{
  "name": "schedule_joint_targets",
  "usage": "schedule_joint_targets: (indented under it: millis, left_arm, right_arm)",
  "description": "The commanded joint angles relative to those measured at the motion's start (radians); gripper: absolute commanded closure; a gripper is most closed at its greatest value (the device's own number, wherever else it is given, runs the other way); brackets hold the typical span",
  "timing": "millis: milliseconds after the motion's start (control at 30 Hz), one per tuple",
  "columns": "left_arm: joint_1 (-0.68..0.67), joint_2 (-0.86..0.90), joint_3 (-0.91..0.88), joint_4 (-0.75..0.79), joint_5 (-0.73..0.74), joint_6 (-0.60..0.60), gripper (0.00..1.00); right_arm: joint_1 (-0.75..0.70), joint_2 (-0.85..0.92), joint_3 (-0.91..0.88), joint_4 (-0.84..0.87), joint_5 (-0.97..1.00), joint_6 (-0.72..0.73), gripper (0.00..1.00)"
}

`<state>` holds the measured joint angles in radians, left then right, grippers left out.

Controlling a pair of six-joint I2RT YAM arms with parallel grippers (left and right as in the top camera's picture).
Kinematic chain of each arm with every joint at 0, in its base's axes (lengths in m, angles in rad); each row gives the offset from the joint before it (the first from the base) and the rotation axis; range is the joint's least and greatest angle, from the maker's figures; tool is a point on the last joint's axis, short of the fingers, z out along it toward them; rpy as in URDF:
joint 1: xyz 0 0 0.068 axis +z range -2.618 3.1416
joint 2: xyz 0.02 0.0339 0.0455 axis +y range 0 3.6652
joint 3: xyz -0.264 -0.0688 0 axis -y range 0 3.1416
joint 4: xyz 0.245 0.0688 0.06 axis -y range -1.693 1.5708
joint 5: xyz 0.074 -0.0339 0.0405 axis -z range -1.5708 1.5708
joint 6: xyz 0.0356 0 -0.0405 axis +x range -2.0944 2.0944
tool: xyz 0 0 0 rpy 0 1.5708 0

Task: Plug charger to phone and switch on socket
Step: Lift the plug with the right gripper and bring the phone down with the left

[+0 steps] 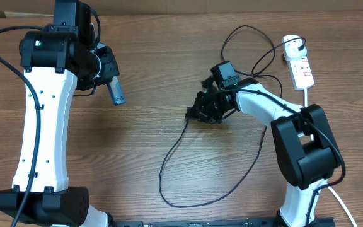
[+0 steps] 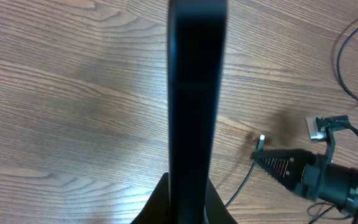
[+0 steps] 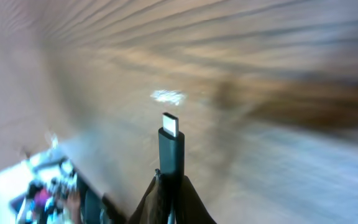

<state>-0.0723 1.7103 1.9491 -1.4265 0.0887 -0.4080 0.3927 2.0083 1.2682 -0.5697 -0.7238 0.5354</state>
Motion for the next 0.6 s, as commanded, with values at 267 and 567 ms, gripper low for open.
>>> schedule_joint_targets:
  millis: [267,567]
  left_arm:
    - [-0.007,-0.008,0.009,0.083,0.225,0.011,0.96]
    - [-0.006,0.019,0.009,0.142,0.456,0.011,0.96]
  right_arm:
    - [0.024,-0.219,-0.003,-0.109,-0.173,-0.326,0.96]
    - [0.046,-0.369,-0.003,-0.14,-0.26,-0.41,0.96]
